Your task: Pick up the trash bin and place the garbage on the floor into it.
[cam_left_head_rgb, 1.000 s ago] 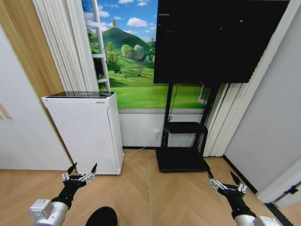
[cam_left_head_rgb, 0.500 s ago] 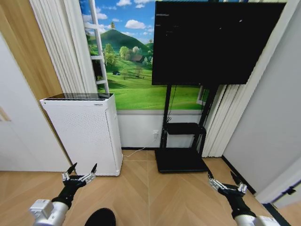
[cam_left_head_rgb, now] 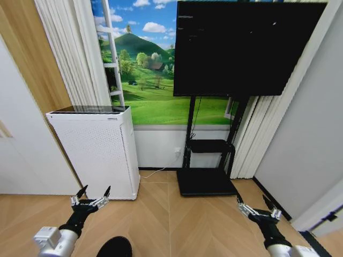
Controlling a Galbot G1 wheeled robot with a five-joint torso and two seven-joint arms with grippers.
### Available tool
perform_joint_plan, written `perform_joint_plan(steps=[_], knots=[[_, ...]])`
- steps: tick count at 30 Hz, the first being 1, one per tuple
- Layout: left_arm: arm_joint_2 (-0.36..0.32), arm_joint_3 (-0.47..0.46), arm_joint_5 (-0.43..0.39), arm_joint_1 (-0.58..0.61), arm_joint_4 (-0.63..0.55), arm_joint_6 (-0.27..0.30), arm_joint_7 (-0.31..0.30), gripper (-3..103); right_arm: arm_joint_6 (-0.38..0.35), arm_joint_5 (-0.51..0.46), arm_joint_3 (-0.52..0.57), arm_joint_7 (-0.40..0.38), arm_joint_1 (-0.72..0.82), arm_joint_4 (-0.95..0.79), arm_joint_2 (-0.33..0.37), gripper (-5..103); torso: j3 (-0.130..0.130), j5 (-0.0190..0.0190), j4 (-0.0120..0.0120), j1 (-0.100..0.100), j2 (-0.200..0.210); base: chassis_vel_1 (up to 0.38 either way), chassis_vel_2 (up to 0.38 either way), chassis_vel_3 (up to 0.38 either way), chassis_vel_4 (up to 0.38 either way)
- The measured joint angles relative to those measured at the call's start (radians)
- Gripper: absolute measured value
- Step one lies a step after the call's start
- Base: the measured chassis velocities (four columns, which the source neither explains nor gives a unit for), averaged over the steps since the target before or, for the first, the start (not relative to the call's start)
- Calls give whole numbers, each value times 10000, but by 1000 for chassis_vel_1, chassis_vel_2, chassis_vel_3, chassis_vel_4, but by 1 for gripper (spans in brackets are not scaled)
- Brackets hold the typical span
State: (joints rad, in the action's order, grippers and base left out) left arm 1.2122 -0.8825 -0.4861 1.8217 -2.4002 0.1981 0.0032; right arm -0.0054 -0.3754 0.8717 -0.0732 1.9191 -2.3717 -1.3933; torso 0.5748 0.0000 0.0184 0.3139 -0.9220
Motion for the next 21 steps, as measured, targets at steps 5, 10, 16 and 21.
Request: perform_joint_plan(steps=[5,10,16,21], knots=[[0,0,0,-1,0,0,0,100,0,0,0,0,-1,0,0,100,-7,1,0,-5,10,96,-89,-94,70],[0,0,1,0,0,-1,0,100,0,0,0,0,0,0,0,100,-12,5,0,-12,18,166,-155,-182,172],[0,0,0,0,0,-1,0,100,0,0,0,0,0,0,0,100,-18,2,0,-20,29,230,-236,-231,244],[1,2,0,0,0,-2,8,100,0,0,1,-1,-1,1,1,100,-22,3,0,-19,39,339,-291,-346,295]])
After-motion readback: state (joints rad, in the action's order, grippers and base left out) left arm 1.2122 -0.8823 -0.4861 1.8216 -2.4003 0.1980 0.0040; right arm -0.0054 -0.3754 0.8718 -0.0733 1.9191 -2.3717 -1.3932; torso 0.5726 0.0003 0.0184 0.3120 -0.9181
